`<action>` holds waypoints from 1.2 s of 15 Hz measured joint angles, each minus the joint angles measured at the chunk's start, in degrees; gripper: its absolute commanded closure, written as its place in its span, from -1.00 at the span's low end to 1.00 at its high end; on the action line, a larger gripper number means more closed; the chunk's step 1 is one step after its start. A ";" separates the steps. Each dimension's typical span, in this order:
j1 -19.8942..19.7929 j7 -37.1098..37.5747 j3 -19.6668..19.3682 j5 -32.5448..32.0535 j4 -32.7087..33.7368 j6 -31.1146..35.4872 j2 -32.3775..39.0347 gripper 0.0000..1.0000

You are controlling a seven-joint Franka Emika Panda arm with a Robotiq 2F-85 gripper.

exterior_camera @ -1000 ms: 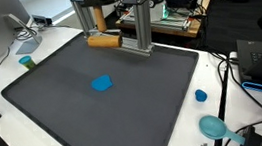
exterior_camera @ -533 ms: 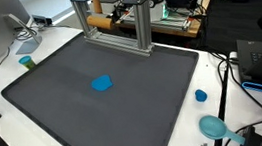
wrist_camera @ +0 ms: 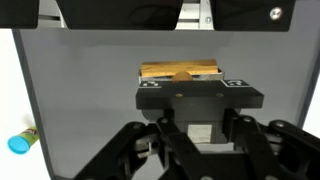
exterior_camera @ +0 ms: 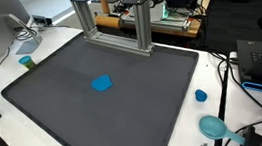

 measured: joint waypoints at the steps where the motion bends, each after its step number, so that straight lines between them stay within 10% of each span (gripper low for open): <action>1: 0.03 0.08 0.12 -0.03 -0.77 -0.01 -0.48 0.56; 18: 0.48 -3.88 -2.79 3.07 -11.57 0.74 -7.48 0.56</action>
